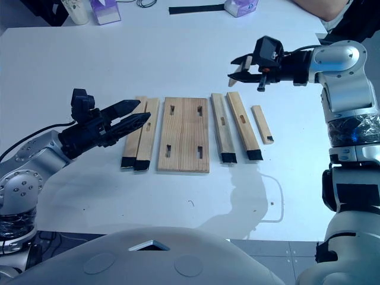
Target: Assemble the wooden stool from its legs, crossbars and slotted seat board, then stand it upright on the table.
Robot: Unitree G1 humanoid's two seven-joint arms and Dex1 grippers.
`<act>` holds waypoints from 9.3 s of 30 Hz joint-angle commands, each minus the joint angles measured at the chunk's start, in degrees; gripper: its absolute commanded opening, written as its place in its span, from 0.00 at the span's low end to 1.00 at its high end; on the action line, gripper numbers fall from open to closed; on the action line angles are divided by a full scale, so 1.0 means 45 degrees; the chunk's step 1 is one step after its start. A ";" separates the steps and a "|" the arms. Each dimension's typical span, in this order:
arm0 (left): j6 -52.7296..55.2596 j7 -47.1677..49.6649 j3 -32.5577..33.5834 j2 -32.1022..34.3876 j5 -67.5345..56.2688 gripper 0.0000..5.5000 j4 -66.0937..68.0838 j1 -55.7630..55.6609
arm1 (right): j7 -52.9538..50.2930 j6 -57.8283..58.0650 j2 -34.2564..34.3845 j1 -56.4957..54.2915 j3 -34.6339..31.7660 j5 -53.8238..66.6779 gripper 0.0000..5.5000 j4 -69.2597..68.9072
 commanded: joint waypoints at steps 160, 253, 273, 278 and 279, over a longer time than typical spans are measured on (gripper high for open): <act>0.0856 -0.0252 -0.0059 0.1028 -0.1135 0.60 -0.0642 -0.0401 | -0.3332 0.7524 0.1298 0.6971 -0.2874 0.4609 0.53 -0.9557; -0.1004 0.1902 0.0607 0.0209 -0.0344 0.60 -0.3063 0.3510 | -1.0824 1.4464 0.0795 1.3651 -0.3732 0.2067 0.67 -1.5385; -0.0850 0.1361 0.0461 0.0642 -0.0346 0.60 -0.2423 0.2724 | -1.0895 1.1571 0.1782 1.4060 -0.3116 0.1078 0.67 -1.2271; -0.0698 0.1203 0.0445 0.0737 -0.0381 0.60 -0.2232 0.2404 | -1.1080 1.1356 0.2279 1.4223 -0.3058 0.1044 0.64 -1.1720; -0.0670 0.1182 0.0467 0.0756 -0.0393 0.60 -0.2220 0.2379 | -1.1109 1.1360 0.2380 1.4241 -0.3111 0.1072 0.62 -1.1537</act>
